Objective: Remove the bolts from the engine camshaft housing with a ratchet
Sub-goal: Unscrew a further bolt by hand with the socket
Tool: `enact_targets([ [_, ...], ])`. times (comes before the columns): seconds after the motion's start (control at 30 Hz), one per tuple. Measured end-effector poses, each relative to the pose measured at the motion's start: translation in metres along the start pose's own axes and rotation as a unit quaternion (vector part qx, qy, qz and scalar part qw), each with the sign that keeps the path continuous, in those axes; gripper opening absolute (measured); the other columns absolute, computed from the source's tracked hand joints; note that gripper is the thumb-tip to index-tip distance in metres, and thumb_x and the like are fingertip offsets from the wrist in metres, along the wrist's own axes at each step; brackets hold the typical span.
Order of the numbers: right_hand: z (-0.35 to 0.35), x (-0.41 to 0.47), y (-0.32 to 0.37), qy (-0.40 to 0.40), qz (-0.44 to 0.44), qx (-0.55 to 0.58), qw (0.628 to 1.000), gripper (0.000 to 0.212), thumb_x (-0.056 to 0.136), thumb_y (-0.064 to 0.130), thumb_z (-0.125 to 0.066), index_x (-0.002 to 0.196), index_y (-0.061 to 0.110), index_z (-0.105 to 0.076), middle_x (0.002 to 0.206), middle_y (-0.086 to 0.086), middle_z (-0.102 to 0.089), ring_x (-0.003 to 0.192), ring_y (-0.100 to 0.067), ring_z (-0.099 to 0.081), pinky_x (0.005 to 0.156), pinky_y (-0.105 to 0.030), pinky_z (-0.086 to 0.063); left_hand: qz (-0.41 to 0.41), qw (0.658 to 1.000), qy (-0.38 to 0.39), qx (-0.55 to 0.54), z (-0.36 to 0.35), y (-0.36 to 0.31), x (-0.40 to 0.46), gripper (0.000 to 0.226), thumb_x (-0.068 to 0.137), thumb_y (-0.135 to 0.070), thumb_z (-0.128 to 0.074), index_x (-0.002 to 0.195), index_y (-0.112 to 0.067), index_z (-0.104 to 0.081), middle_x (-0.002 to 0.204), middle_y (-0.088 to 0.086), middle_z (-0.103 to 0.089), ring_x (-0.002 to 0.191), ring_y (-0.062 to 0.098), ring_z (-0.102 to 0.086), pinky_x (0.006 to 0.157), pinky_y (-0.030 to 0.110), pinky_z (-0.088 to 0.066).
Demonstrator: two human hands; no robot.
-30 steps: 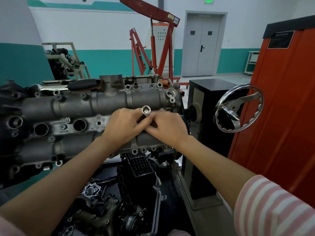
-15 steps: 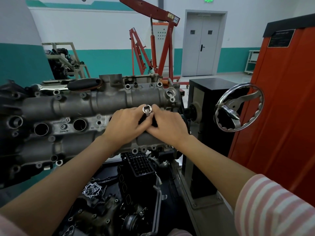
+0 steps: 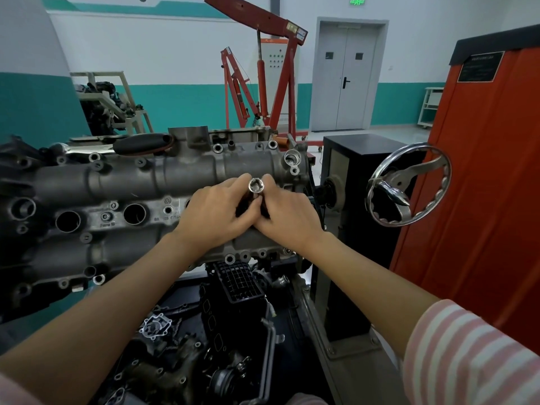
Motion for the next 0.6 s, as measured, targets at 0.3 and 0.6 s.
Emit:
enact_targets([
  [0.3, 0.0014, 0.0012, 0.0007, 0.009, -0.011, -0.006, 1.0, 0.029, 0.088, 0.039, -0.046, 0.086, 0.018, -0.067, 0.084, 0.004, -0.068, 0.081, -0.017, -0.06, 0.065, -0.035, -0.047, 0.011, 0.999, -0.007, -0.029, 0.0015, 0.0036, -0.0004, 0.034, 0.086, -0.052, -0.039, 0.055, -0.038, -0.04, 0.044, -0.01, -0.042, 0.041, 0.009, -0.039, 0.043, 0.018, -0.025],
  [0.6, -0.0009, 0.0008, -0.0007, -0.002, 0.002, -0.02, 1.0, 0.032, 0.09, 0.037, -0.043, 0.105, 0.009, -0.048, 0.082, -0.003, -0.063, 0.067, -0.021, -0.06, 0.051, -0.03, -0.036, 0.003, 1.0, -0.003, 0.006, -0.0016, 0.0032, 0.0004, 0.04, 0.086, -0.045, -0.032, 0.079, -0.009, -0.049, 0.06, -0.002, -0.054, 0.047, 0.021, -0.05, 0.044, 0.027, -0.035],
])
Point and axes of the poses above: each hand's wrist, its own x-axis towards the middle knuckle, its own z-axis out of the back of the hand, y = z × x, the point moved 2 cm from there along x, towards the middle knuckle
